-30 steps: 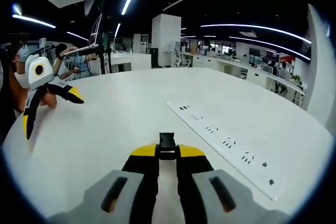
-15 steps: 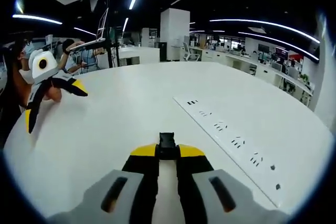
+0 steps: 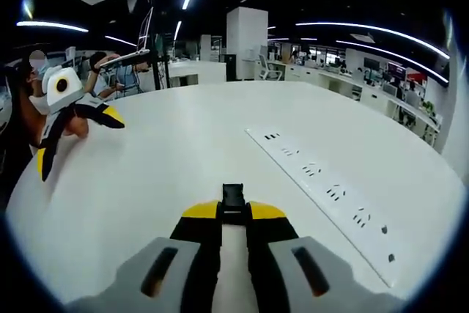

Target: Snap the two parts of the plastic buckle together until the buckle closes and remains connected.

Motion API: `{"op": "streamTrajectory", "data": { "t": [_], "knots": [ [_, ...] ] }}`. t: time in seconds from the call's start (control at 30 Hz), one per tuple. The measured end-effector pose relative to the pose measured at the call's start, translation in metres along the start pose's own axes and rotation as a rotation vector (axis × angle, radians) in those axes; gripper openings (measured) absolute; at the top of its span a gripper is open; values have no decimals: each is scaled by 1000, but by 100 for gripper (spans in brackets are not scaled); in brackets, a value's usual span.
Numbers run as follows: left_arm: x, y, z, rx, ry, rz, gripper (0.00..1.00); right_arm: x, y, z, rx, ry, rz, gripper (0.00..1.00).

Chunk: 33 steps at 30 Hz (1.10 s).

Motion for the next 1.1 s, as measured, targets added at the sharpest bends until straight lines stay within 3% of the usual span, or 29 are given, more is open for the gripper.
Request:
{"op": "streamTrajectory", "data": {
  "t": [0.13,0.17,0.23,0.3,0.37,0.43,0.8,0.87,0.97,1.1],
  "knots": [
    [0,0,1,4,0,2,99,-2,1,0,13,-9,20,15],
    [0,-1,2,7,-2,2,99,-3,1,1,23,-8,25,24],
    [-1,-1,3,12,-4,5,99,-3,1,11,104,1,28,52],
    [-1,-1,3,15,-8,6,99,-2,-2,18,141,-17,13,69],
    [-1,-2,4,16,-9,5,99,-3,-4,20,145,-16,12,79],
    [1,-2,4,17,-6,3,99,-4,-4,22,152,-11,18,97],
    [-1,-2,6,21,-5,12,99,-7,-6,16,135,13,-6,100],
    [-2,-3,6,23,-6,19,99,-3,-9,20,173,52,-62,100],
    [-5,-3,7,34,-33,30,99,-4,-16,27,242,110,-90,100],
    [-9,-4,7,39,-38,45,99,-10,-22,22,234,98,-121,100]
  ]
}}
Point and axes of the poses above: the point that each gripper's makers call its tool centre point, and the gripper's own axes: y roughly forward along the fingers, x roughly to its right, z roughly out of its top, the point moved 3 cm from there along -y, roughly backward along the fingers, and after that the axes turned 12 degrees about y, right-handed, at the moved point
